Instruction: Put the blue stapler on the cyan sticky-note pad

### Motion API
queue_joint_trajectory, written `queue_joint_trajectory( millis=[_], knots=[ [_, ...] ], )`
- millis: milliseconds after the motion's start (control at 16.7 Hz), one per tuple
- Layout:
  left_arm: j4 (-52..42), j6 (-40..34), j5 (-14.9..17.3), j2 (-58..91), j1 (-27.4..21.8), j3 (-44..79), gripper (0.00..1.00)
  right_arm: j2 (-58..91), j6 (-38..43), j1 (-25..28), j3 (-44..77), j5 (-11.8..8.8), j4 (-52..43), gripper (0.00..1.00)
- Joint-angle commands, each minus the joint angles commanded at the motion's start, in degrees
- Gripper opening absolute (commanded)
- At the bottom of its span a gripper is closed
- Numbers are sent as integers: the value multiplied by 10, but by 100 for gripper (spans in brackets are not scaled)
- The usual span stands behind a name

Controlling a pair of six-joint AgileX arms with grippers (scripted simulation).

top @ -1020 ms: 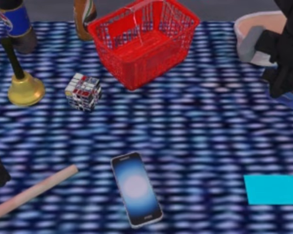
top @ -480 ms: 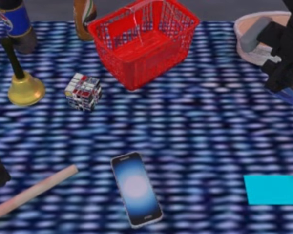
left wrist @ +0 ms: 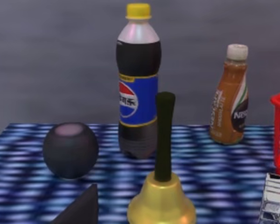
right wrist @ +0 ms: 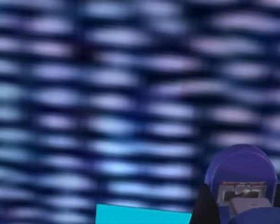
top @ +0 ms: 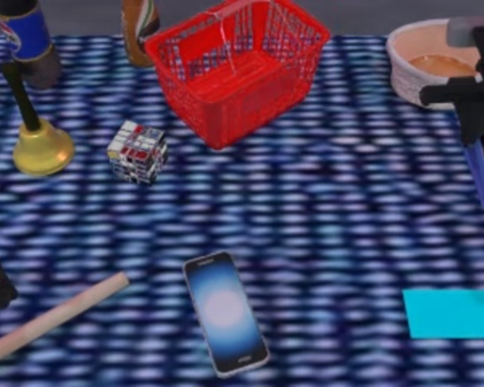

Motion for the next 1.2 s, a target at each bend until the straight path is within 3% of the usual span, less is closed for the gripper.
queue_joint_trajectory(
  millis=[360,660,900,1200],
  knots=[
    [0,0,0,0,0,0,100,-87,443,-7,-134,0,6,0],
    [0,0,0,0,0,0,100,-155,724,-12,-240,3,14,0],
    [0,0,0,0,0,0,100,-202,869,-16,-302,5,26,0],
    [0,0,0,0,0,0,100,-221,918,-17,-326,7,32,0]
  ],
)
